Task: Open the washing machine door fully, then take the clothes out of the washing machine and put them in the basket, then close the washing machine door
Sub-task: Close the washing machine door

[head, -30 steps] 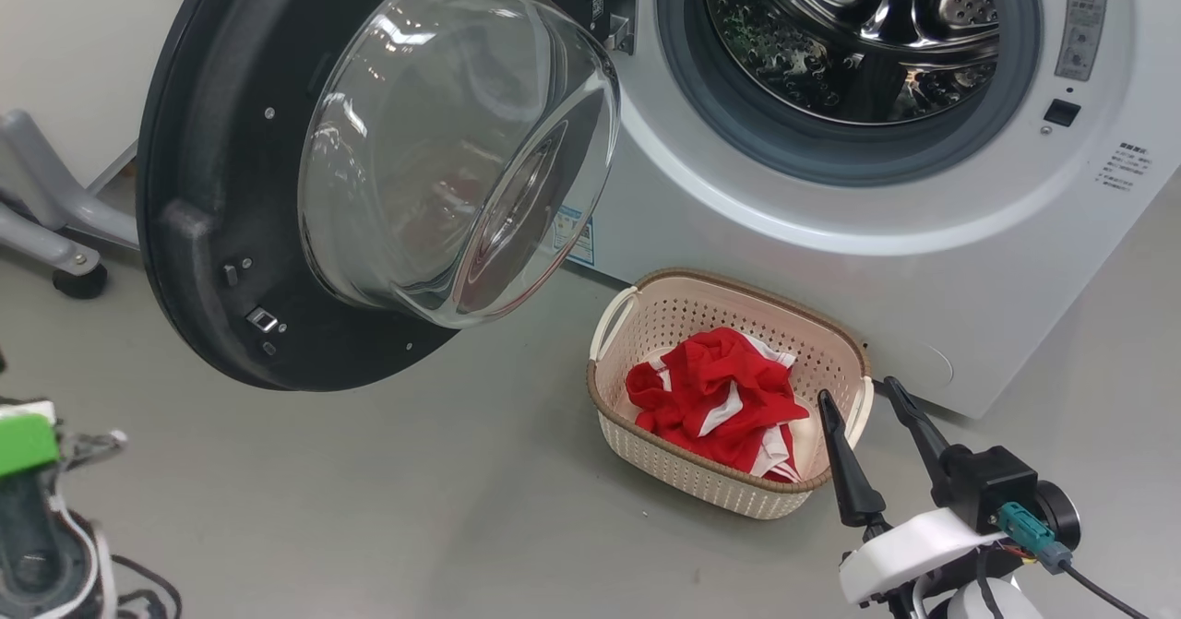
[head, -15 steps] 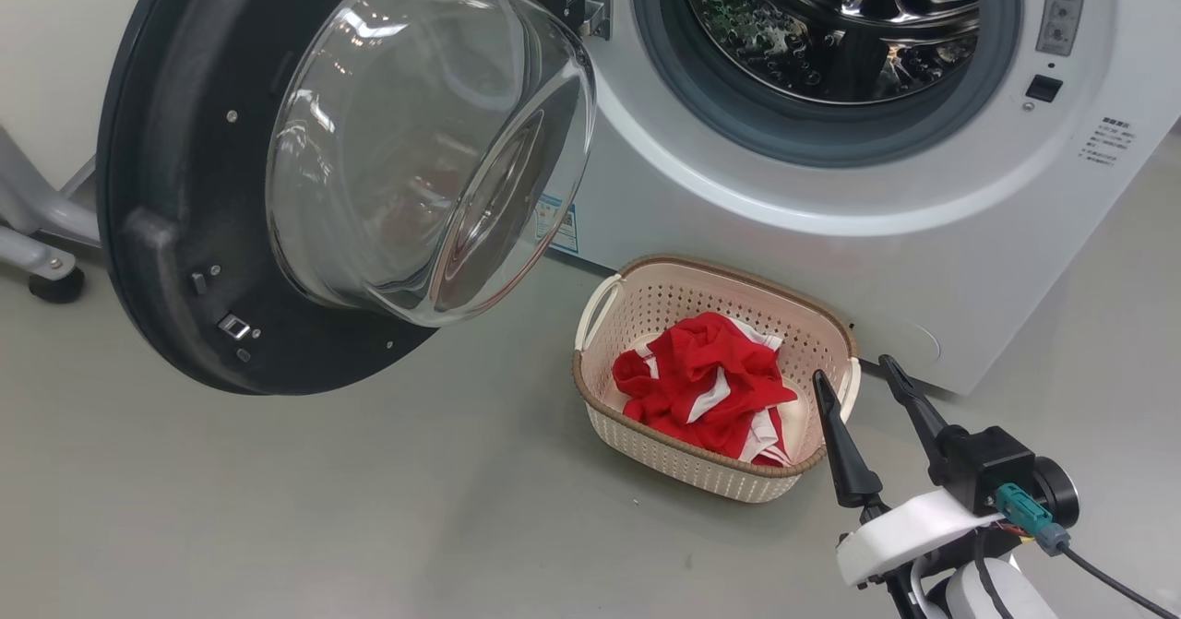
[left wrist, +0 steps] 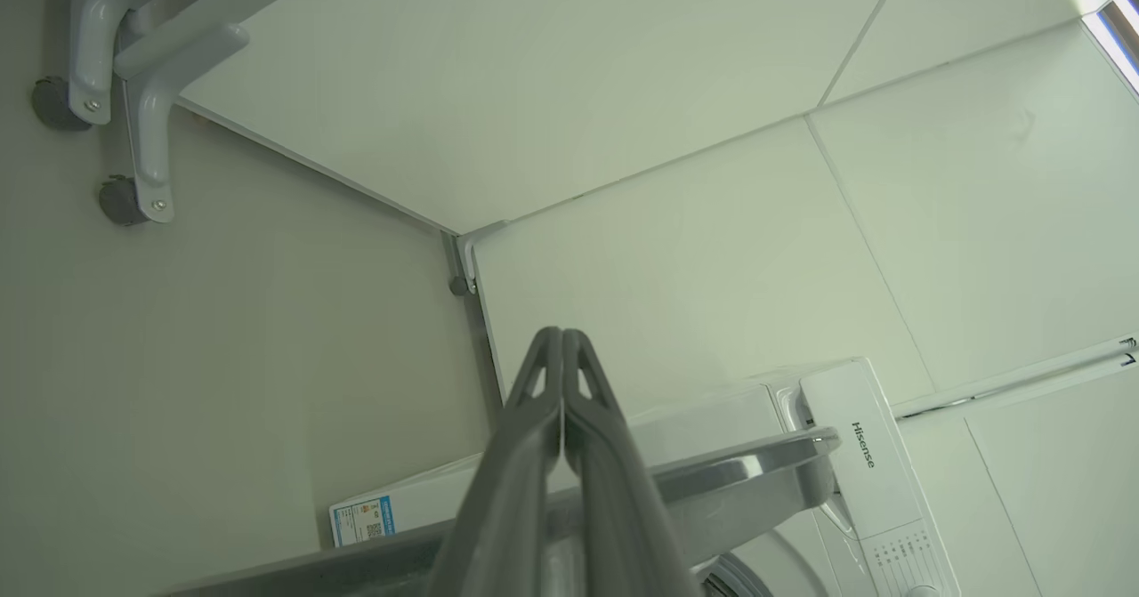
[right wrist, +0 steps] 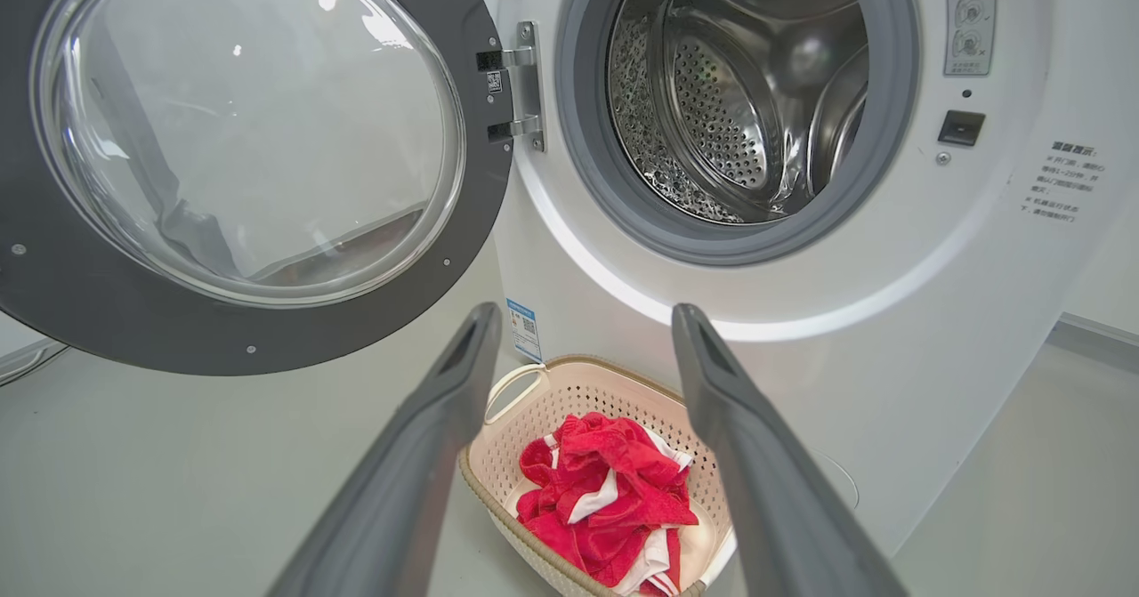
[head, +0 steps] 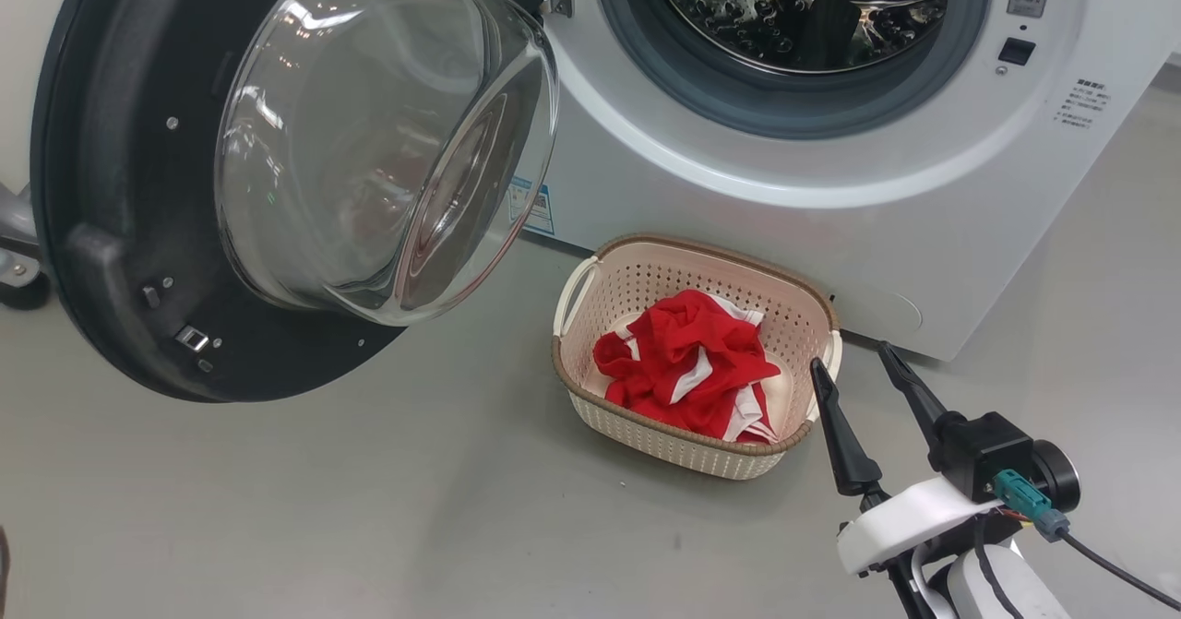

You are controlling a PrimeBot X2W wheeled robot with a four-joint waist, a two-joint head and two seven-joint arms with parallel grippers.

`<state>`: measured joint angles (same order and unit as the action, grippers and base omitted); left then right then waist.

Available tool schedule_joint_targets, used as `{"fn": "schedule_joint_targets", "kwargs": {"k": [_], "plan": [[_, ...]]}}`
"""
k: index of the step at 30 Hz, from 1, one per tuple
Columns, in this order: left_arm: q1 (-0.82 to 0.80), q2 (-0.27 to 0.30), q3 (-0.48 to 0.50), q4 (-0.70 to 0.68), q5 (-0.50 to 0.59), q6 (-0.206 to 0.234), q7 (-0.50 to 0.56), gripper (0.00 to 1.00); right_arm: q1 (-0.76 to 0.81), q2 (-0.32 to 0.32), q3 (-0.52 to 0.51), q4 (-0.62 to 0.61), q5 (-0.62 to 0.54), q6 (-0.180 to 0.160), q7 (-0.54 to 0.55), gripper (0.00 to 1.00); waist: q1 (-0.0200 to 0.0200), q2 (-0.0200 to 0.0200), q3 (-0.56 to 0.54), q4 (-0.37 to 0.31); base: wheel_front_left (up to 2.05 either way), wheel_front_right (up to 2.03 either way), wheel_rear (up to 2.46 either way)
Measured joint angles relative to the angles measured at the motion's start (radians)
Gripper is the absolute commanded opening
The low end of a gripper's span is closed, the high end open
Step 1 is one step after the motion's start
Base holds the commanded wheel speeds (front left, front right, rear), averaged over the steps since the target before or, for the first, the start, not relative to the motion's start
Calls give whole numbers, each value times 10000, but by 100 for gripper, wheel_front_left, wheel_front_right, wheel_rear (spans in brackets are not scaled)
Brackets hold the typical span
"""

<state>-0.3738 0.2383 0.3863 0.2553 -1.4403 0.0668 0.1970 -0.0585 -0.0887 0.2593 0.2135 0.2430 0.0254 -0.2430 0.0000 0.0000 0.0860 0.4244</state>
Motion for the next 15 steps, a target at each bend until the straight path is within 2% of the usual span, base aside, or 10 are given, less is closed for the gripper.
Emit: {"fn": "schedule_joint_targets", "kwargs": {"k": [5,15], "plan": [[-196,-12,-121,414,-211,-33,311,0,-75,-4,15,-17,-27,0,4,100,0,0,119,-150,0,0,0],[-385,-192,-662,1124,-282,-554,913,0,-225,-65,-100,-96,-38,-23,12,100,0,0,422,-352,0,0,0]]}}
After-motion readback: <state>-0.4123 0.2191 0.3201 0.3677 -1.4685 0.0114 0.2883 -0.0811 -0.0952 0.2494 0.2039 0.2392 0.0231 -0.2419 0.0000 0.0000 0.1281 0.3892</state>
